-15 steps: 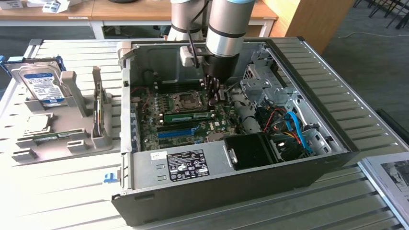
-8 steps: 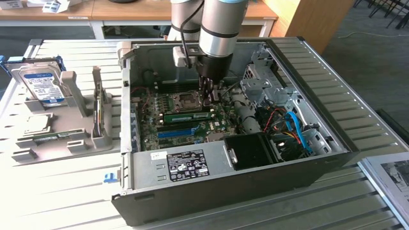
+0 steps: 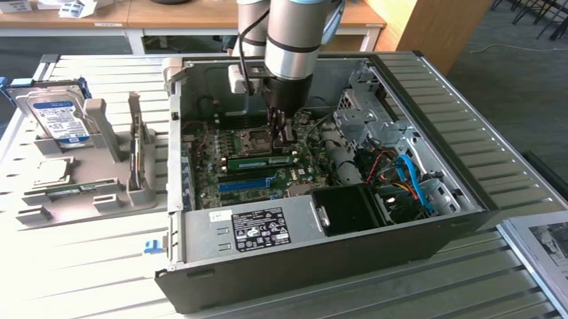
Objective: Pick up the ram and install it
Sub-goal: 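Press down the ram until it locks into place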
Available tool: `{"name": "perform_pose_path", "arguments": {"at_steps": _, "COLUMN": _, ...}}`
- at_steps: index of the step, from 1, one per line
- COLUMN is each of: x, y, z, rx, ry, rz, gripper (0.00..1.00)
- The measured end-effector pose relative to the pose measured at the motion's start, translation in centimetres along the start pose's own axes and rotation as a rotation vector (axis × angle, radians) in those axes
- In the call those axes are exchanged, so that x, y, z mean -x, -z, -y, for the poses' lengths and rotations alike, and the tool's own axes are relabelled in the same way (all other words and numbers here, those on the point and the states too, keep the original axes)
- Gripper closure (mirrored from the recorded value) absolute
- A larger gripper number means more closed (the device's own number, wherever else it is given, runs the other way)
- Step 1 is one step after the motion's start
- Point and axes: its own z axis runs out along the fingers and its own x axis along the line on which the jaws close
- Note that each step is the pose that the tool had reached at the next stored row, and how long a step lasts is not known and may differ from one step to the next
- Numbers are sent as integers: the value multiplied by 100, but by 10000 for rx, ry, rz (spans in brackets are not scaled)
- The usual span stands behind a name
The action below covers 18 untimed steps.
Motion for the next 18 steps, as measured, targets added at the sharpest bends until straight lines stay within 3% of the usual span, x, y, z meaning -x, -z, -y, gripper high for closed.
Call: {"name": "perform_pose_path", "arguments": {"at_steps": 18, "x": -4, "y": -12, "z": -368, "rx": -21, "ry": -4, "rz": 0, "gripper": 90}}
